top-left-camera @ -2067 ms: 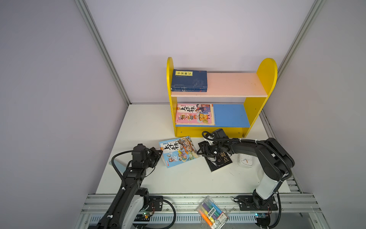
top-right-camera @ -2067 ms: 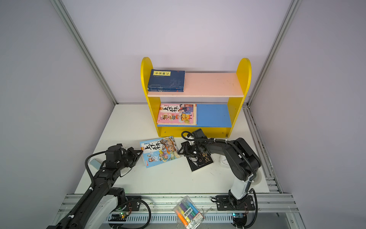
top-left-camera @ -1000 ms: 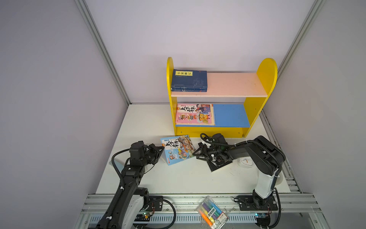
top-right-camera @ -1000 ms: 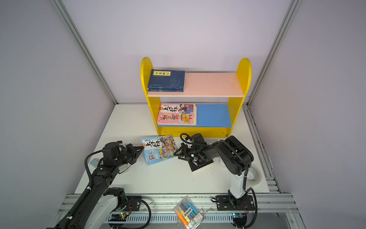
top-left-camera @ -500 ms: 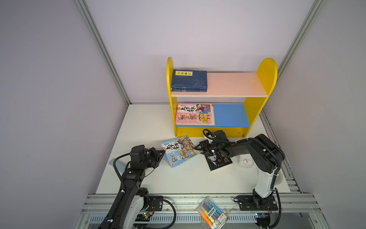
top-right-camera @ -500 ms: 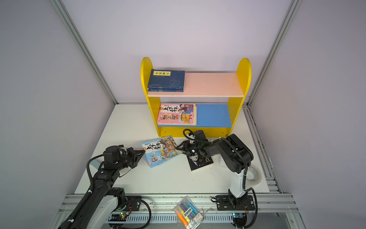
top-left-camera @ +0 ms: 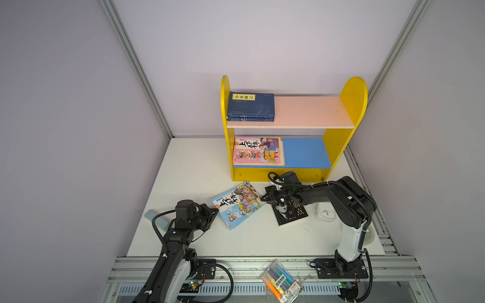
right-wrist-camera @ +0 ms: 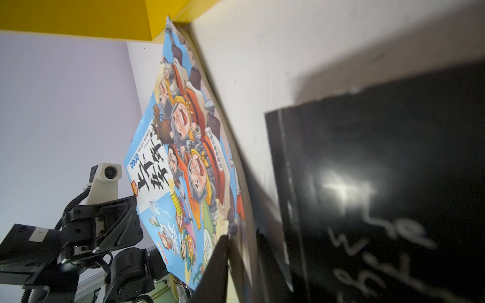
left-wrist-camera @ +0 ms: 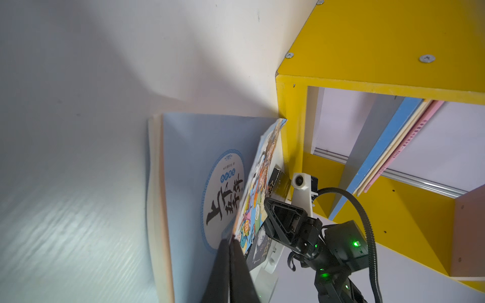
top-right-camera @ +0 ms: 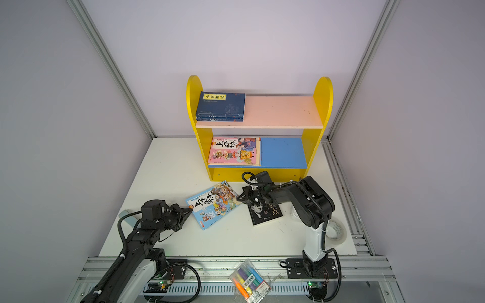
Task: Stacking books/files
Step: Pick up the book from the center of the table, then place the book on the bookshelf.
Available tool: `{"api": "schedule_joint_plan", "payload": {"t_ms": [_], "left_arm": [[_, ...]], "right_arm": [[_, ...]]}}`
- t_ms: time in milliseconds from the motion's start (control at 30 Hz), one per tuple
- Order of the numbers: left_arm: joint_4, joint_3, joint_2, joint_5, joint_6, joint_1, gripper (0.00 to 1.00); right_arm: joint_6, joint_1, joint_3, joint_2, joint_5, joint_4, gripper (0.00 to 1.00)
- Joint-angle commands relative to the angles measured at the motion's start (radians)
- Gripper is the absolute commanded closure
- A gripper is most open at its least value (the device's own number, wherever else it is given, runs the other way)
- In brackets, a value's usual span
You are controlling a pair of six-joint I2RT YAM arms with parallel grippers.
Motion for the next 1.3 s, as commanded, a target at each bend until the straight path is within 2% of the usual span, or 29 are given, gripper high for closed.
{"api": "schedule_joint_plan", "payload": {"t_ms": [0,33,100,133,167,200,267,300,367,600,800,1033,1133,1267], "left_arm": [[-0.019,0.001,0.006,-0.031,0.050,0.001,0.98],[-0.023,0.005,0.010,-0.038,0.060,0.001,0.86],[-0.031,0.011,0.021,-0.052,0.083,0.001,0.74],[-0.034,0.015,0.027,-0.058,0.095,0.001,0.60],[-0.040,0.020,0.032,-0.067,0.107,0.001,0.39],[-0.043,0.024,0.037,-0.074,0.114,0.001,0.26],[-0.049,0.037,0.046,-0.092,0.132,0.001,0.06],[-0.052,0.043,0.051,-0.100,0.141,0.001,0.02],[-0.059,0.060,0.063,-0.115,0.163,0.001,0.02],[-0.060,0.108,0.091,-0.149,0.201,0.001,0.02],[-0.045,0.130,0.106,-0.150,0.214,0.001,0.02],[0.003,0.135,0.128,-0.109,0.224,0.001,0.02],[0.008,0.150,0.133,-0.100,0.243,-0.005,0.02],[0.000,0.196,0.156,-0.112,0.281,-0.041,0.02]], "right_arm": [[-0.021,0.001,-0.007,-0.006,-0.016,0.087,0.90],[-0.022,0.002,-0.013,-0.007,-0.022,0.111,0.93],[-0.027,0.004,-0.026,-0.017,-0.027,0.153,0.99],[-0.035,0.006,-0.031,-0.024,-0.031,0.169,1.00],[-0.047,0.007,-0.034,-0.033,-0.031,0.176,1.00],[-0.060,0.011,-0.038,-0.044,-0.029,0.177,1.00],[-0.080,0.010,-0.047,-0.070,-0.035,0.191,1.00],[-0.087,0.010,-0.054,-0.084,-0.040,0.203,1.00],[-0.111,0.010,-0.064,-0.127,-0.047,0.200,1.00],[-0.249,-0.012,-0.065,-0.336,-0.009,-0.048,1.00],[-0.209,-0.067,-0.113,-0.511,-0.056,-0.066,1.00],[-0.211,-0.134,-0.110,-0.734,-0.062,-0.209,1.00],[-0.202,-0.175,-0.102,-0.805,-0.061,-0.262,1.00],[-0.140,-0.241,-0.098,-0.849,-0.058,-0.228,1.00]]}}
